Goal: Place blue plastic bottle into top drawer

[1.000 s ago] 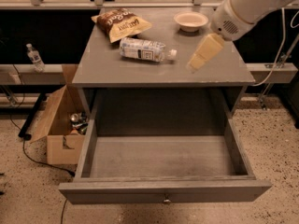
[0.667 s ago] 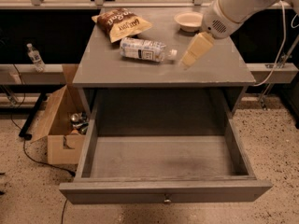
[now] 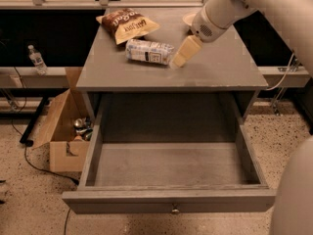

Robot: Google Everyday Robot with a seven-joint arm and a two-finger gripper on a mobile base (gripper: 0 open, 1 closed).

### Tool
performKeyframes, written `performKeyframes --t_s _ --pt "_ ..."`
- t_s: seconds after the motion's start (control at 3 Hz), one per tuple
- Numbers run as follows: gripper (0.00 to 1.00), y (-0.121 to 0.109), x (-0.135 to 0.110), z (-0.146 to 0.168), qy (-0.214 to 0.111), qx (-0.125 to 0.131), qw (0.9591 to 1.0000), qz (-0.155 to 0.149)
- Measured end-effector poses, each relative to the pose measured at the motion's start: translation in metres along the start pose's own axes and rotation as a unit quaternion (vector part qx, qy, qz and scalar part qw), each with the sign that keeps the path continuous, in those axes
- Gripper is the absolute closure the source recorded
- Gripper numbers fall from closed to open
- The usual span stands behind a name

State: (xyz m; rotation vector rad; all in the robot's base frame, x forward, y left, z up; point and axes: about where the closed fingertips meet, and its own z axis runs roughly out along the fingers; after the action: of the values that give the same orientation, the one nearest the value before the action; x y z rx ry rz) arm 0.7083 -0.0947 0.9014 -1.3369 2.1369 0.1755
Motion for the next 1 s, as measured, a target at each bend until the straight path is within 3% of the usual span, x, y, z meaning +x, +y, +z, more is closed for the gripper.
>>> performKeyframes --t_s 0.33,1.0 --pt "0.00 -0.009 -0.008 0.029 -0.008 -0.002 0.9999 0.008" --pt "0.00 -0.014 -0.042 0.063 -0.029 -0.011 0.9995 -0.004"
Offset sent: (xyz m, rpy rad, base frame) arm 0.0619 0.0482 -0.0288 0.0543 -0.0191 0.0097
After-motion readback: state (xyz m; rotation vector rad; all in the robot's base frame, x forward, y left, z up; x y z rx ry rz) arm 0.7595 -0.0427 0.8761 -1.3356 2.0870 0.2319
